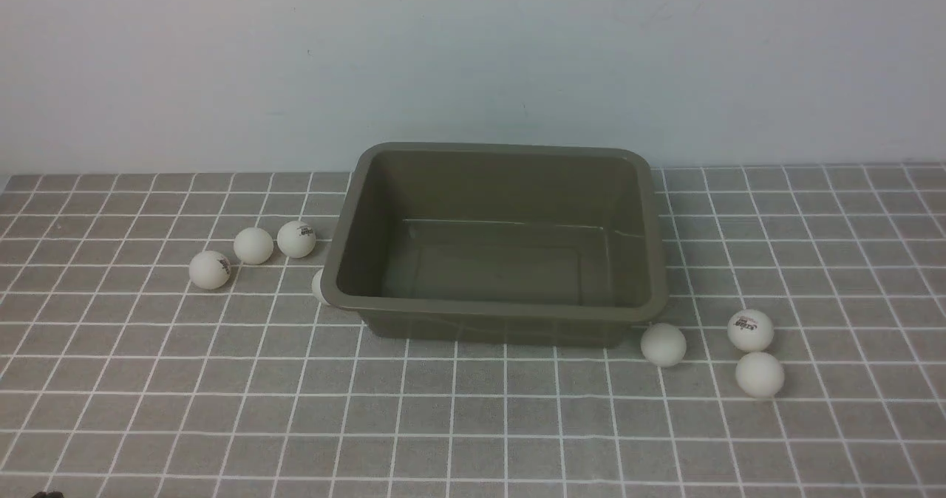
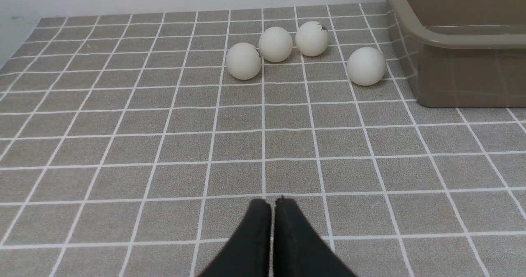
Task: Put the table tennis balls into the box on the grey coffee tablecloth.
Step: 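Reach for and grasp a ping pong ball on the table beside the basket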
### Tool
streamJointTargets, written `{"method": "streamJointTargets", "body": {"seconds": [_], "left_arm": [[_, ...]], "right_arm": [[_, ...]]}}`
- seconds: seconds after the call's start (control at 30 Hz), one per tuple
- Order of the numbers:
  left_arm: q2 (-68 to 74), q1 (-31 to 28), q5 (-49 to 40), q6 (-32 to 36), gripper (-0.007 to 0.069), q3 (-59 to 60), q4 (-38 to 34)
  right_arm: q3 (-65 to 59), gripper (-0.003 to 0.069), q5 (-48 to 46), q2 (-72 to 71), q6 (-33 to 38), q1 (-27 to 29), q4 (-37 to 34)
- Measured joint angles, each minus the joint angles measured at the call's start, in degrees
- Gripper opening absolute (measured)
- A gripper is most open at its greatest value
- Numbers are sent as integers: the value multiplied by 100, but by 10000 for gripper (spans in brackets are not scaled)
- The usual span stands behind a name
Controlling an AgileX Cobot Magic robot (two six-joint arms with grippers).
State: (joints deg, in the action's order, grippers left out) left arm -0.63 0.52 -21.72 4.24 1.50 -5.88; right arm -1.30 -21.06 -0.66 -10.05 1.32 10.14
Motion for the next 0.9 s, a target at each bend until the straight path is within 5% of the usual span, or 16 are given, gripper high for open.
{"method": "streamJointTargets", "body": {"seconds": [0.4, 0.7, 0.9], "left_arm": [[0, 0, 140, -69, -5, 7, -212], [0, 0, 1393, -481, -5, 7, -2415], [0, 0, 2172, -483, -5, 7, -2936]], "right_arm": [[0, -13, 0, 0, 0, 0, 0], [0, -13, 0, 0, 0, 0, 0], [0, -13, 0, 0, 0, 0, 0]]}}
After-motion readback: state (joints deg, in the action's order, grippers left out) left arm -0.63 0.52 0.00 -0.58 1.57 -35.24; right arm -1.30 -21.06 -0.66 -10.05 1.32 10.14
